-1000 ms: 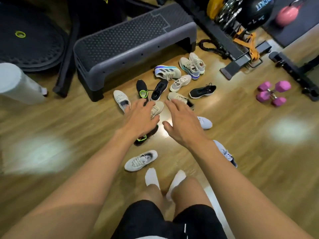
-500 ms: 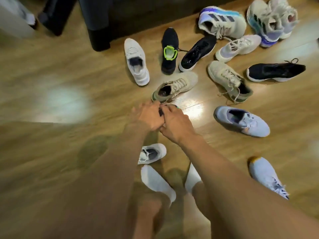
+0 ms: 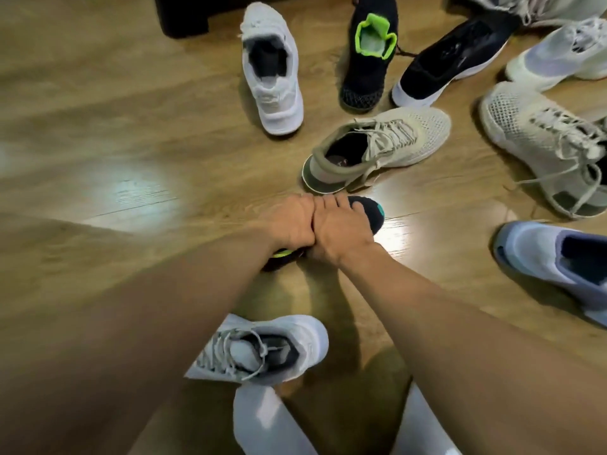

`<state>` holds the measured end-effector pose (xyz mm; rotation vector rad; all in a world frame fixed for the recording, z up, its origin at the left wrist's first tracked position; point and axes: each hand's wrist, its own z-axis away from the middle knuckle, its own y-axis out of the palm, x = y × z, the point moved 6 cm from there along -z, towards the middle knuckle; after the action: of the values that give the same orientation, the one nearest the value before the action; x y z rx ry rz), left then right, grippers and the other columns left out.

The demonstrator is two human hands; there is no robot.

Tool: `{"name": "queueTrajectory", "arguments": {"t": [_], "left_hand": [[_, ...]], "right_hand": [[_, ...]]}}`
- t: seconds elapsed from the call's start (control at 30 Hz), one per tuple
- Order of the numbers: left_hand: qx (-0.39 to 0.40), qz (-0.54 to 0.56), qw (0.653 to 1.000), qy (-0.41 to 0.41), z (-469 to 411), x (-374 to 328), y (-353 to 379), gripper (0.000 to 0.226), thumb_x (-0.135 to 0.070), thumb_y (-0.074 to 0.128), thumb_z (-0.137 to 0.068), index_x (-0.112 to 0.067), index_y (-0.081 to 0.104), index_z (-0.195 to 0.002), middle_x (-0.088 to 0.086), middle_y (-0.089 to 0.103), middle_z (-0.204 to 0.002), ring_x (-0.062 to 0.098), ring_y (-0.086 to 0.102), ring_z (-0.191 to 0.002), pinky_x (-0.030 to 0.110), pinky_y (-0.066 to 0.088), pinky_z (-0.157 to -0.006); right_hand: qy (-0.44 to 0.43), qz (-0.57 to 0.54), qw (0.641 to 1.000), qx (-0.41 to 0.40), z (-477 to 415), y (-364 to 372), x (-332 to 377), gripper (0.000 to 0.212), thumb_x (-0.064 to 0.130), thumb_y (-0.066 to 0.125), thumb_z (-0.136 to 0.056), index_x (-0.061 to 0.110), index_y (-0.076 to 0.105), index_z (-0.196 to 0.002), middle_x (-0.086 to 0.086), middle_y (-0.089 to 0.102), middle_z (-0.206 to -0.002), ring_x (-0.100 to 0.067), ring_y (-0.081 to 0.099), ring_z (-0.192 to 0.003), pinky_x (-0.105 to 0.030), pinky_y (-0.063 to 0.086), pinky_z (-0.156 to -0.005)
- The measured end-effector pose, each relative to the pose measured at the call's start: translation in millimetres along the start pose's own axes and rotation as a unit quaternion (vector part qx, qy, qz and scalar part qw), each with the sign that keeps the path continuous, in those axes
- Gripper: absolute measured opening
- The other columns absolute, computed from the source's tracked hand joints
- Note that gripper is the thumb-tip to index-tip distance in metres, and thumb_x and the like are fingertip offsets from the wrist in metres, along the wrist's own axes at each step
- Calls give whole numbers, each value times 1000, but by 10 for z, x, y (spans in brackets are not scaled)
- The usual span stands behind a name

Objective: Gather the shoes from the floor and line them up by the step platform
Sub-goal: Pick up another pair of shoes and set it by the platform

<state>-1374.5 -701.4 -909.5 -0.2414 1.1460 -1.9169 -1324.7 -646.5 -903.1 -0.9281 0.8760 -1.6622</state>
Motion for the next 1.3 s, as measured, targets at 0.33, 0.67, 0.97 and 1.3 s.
{"name": "queueTrajectory", "arguments": {"t": [0.33, 0.67, 0.97, 1.3], "left_hand": [[87, 167, 975, -122, 342, 949, -469, 26, -24, 82, -60, -13, 71, -81, 6, 65, -76, 20, 56, -68, 28, 44, -60], [-148, 320, 913, -205, 495, 1556, -953, 11, -11, 66, -78, -6, 69, -87, 7, 53, -64, 22, 50, -62, 25, 38, -51], [-389, 206, 888, -136, -97, 938, -2146, 33, -24, 59, -76, -18, 67, -107, 16, 64, -106, 37, 57, -101, 35, 44, -77], [-435, 62, 896, -59, -1051, -120, -2532, 32, -15, 59, -80, -15, 61, -112, 16, 62, -107, 41, 59, -101, 39, 42, -72]], "right_hand": [[-149, -86, 982, 78, -494, -346, 732, 57, 53, 79, -63, 22, 58, -107, -3, 67, -102, -25, 61, -98, -29, 45, -73], [-198, -49, 975, -86, -917, -884, 1160, 30, 25, 52, -88, 9, 54, -114, -14, 56, -116, -33, 56, -105, -36, 43, -77], [-156, -144, 924, -318, -1241, -1928, 342, 38, 17, 48, -89, 9, 54, -125, -10, 56, -125, -29, 50, -113, -34, 36, -96], [108, -222, 907, -341, -1731, -1865, -1074, 47, 26, 51, -88, 15, 42, -133, -11, 49, -131, -33, 47, -119, -46, 43, -94]]}}
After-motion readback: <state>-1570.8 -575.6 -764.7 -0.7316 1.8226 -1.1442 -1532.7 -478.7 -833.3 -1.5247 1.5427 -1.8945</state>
